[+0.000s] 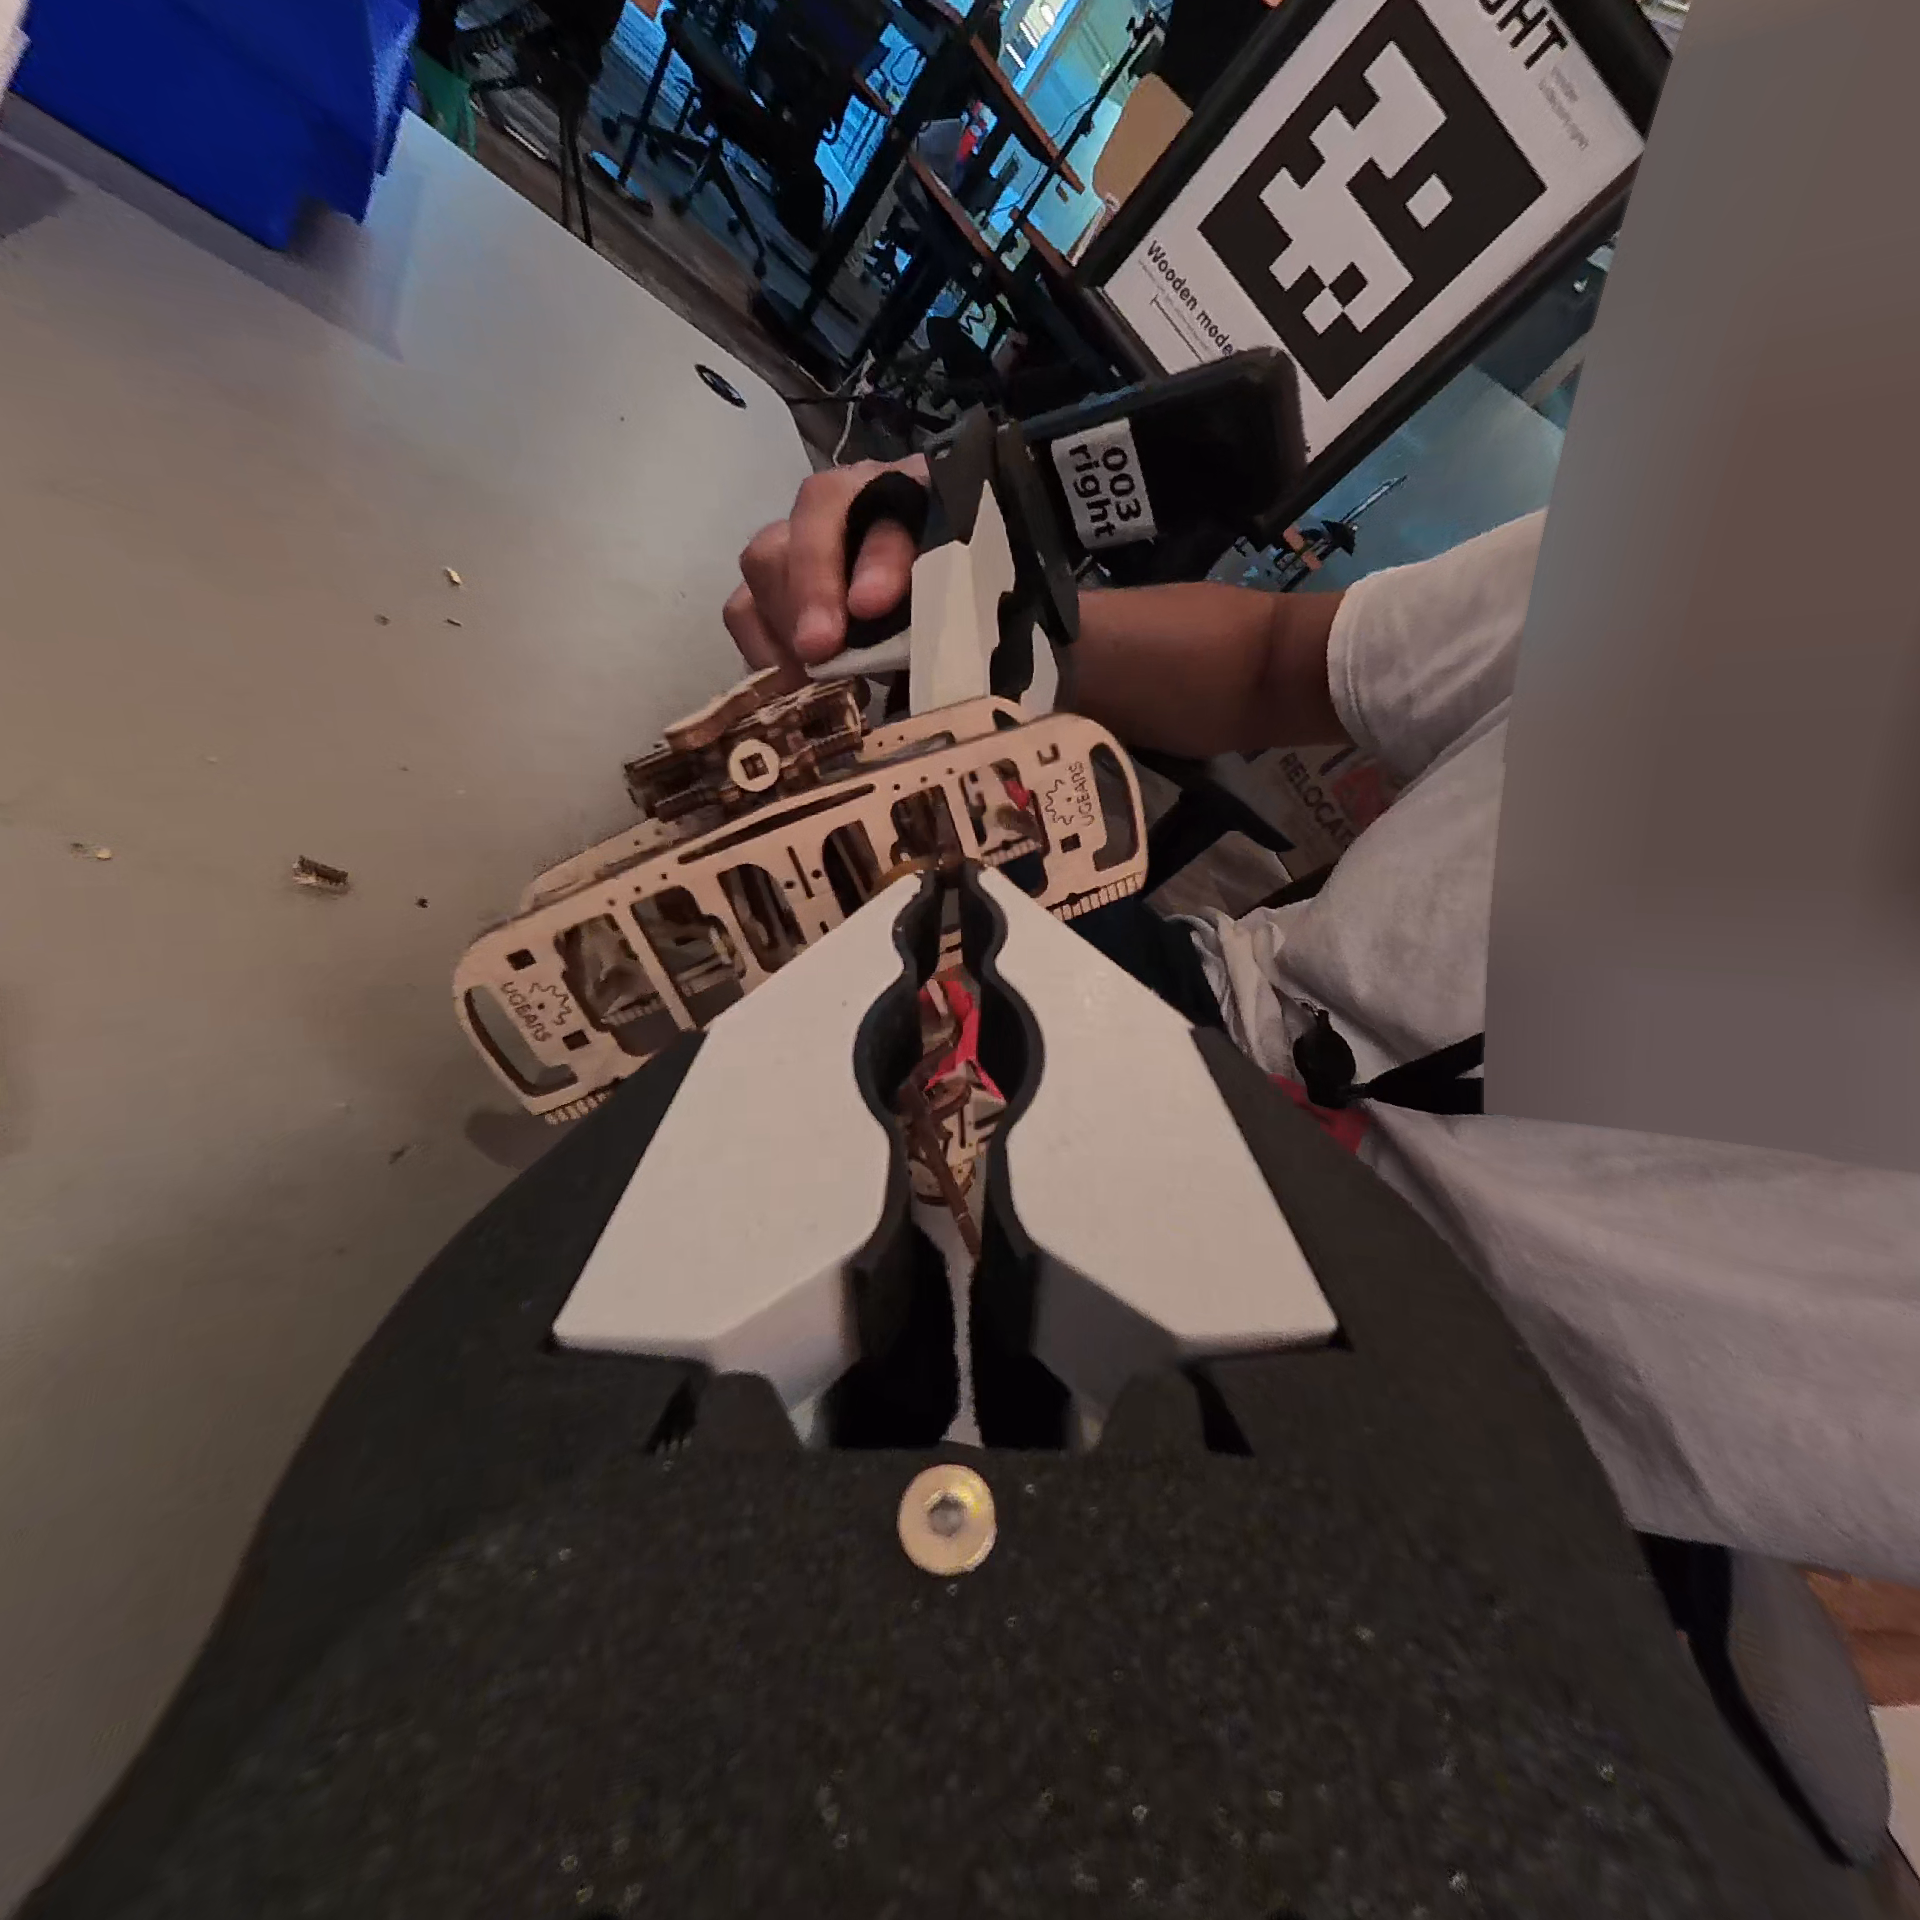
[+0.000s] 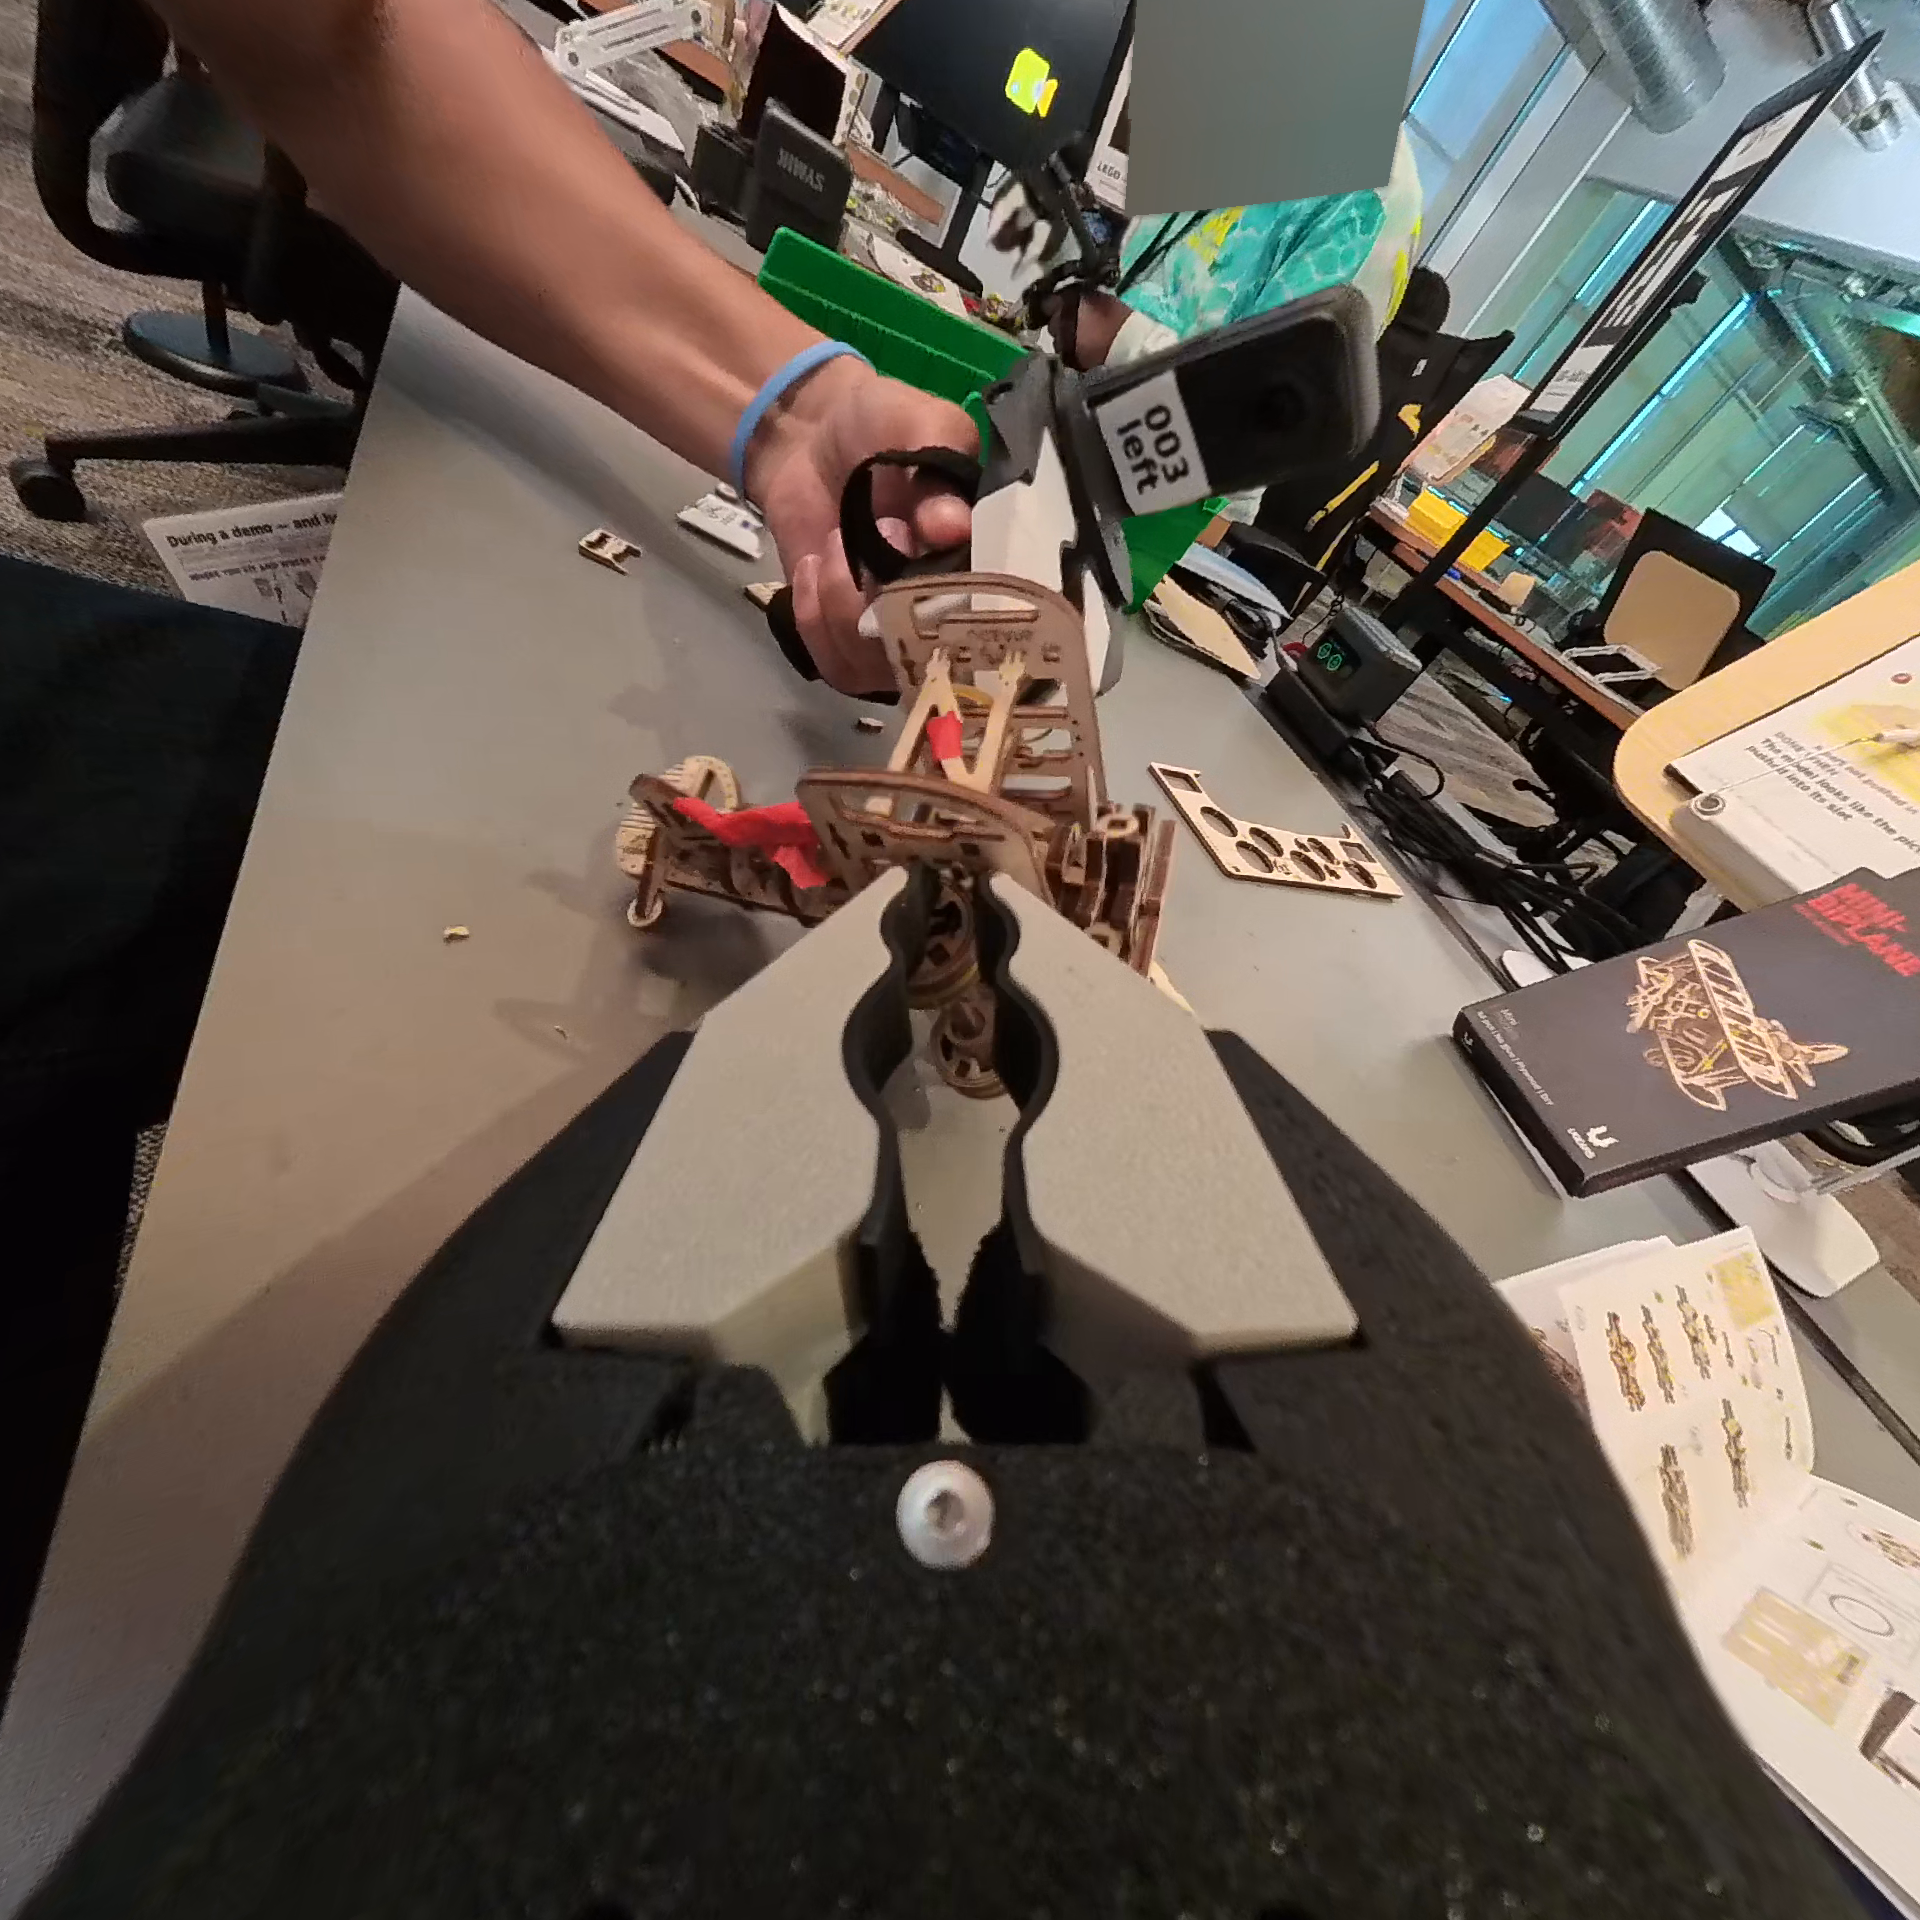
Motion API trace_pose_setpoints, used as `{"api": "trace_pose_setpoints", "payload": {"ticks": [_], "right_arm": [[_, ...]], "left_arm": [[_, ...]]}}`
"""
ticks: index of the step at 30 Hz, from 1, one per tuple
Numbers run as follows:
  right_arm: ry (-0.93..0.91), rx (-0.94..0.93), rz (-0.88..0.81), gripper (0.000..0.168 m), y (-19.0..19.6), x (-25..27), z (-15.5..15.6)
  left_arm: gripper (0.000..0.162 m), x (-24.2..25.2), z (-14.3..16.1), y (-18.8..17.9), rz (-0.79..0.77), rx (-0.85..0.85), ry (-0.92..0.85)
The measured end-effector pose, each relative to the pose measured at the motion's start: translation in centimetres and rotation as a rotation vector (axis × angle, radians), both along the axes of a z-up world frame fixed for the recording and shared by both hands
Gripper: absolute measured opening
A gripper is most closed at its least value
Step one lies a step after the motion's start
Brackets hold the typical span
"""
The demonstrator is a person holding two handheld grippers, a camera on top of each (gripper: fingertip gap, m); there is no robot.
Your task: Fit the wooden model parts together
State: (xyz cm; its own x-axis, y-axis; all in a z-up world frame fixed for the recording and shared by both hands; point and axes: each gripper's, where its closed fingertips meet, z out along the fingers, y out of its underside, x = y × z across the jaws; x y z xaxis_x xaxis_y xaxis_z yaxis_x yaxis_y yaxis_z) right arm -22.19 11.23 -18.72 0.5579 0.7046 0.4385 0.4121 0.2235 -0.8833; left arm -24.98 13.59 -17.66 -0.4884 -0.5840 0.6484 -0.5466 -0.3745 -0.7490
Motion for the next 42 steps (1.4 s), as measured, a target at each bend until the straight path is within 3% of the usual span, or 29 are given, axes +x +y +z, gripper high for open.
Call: {"api": "trace_pose_setpoints", "payload": {"ticks": [6,32,40,42], "right_arm": [[0.010,0.000,-0.004,0.005,0.0,0.2,0.3],[-0.023,-0.030,0.019,0.000,-0.2,0.6,0.6],[-0.021,-0.037,0.000,0.000,-0.9,0.5,0.4],[-0.050,-0.015,-0.003,0.007,-1.3,0.4,0.0]], "left_arm": [[0.000,0.5,0.0,0.2,-0.001,-0.080,0.002],[0.000,0.1,-0.2,0.1,-0.008,-0.056,0.009],[0.000,-0.1,-0.2,-1.0,-0.049,0.039,-0.052],[0.000,0.0,-0.2,-1.1,-0.043,0.070,-0.085]]}}
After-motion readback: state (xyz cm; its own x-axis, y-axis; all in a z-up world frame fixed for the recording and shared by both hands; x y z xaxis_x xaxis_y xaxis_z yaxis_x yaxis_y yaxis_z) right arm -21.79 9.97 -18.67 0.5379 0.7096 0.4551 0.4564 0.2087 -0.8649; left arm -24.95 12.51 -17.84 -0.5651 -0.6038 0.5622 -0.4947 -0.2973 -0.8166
